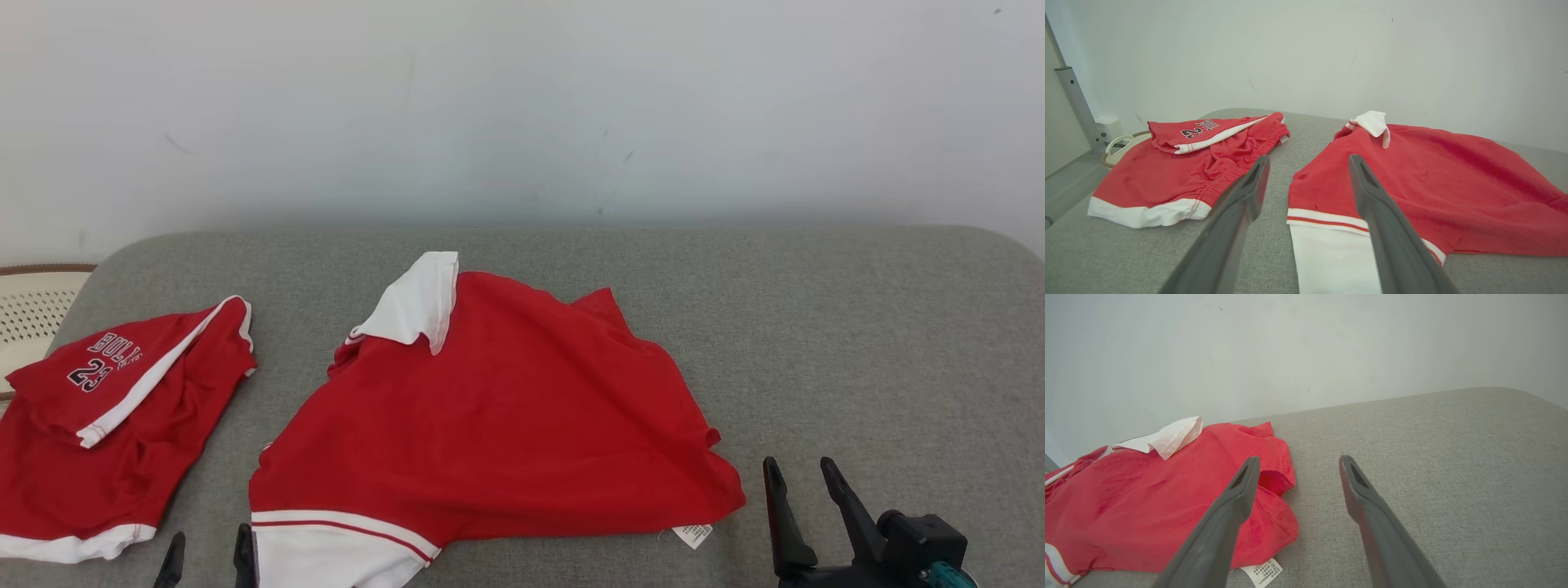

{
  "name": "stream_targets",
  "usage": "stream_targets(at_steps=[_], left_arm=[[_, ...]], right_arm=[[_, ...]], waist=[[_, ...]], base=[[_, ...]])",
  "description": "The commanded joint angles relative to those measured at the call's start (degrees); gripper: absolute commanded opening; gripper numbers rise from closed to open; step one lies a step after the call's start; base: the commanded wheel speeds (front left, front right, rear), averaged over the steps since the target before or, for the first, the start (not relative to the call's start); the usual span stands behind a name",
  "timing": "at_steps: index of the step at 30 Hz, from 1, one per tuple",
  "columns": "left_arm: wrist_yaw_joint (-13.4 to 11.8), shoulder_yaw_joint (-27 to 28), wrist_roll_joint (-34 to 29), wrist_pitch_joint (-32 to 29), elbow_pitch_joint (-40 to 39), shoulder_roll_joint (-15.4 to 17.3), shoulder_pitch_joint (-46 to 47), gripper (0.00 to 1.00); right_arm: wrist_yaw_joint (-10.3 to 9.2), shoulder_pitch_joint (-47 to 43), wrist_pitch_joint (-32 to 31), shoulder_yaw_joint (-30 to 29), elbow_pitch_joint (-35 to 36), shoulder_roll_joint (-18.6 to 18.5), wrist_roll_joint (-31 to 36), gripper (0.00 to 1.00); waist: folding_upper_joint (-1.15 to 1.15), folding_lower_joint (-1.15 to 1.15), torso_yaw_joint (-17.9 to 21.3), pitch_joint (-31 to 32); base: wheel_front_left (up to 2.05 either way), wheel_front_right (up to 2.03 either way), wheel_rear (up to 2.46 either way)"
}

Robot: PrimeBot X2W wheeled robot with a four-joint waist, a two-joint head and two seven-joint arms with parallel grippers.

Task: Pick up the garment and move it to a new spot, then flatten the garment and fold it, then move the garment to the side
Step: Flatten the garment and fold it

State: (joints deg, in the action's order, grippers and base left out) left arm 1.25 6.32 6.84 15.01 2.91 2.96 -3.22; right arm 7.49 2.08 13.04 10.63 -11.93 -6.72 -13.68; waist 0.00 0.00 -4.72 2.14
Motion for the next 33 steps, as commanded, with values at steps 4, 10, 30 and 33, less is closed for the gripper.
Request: stream_targets(at_steps=[4,10,30,33], left_arm=[[-0.02,0.05,-0.13,0.25,0.21,0.01,-0.71,1.00],[0.09,0.18,-0.04,0.25,0.36,-0.01,-0.62,1.00],[0.94,-1.02,2.00,0.25,2.48,-0.05,-1.46,1.00],[1.33,-2.42,3.03,0.25,3.60,-0.05,-1.67,1.00]], right_arm=[[0.01,0.41,-0.10,0.24,-0.02,-0.35,-0.38,1.00],[0.01,0.45,-0.20,0.27,-0.10,-0.30,-0.21,1.00],[0.01,0.61,-0.79,1.71,-0.97,-0.88,-1.14,1.00],[0.01,0.63,-1.78,2.34,-1.87,-1.30,-1.48,1.00]], waist=[[0.00,0.00,0.11,-0.15],[0.00,0.00,0.28,-0.25],[0.00,0.00,-0.07,-0.03],[0.00,0.00,-0.30,-0.19]], base=[[0.00,0.00,0.00],[0.00,0.00,0.00],[0.00,0.00,0.00],[0.00,0.00,0.00]])
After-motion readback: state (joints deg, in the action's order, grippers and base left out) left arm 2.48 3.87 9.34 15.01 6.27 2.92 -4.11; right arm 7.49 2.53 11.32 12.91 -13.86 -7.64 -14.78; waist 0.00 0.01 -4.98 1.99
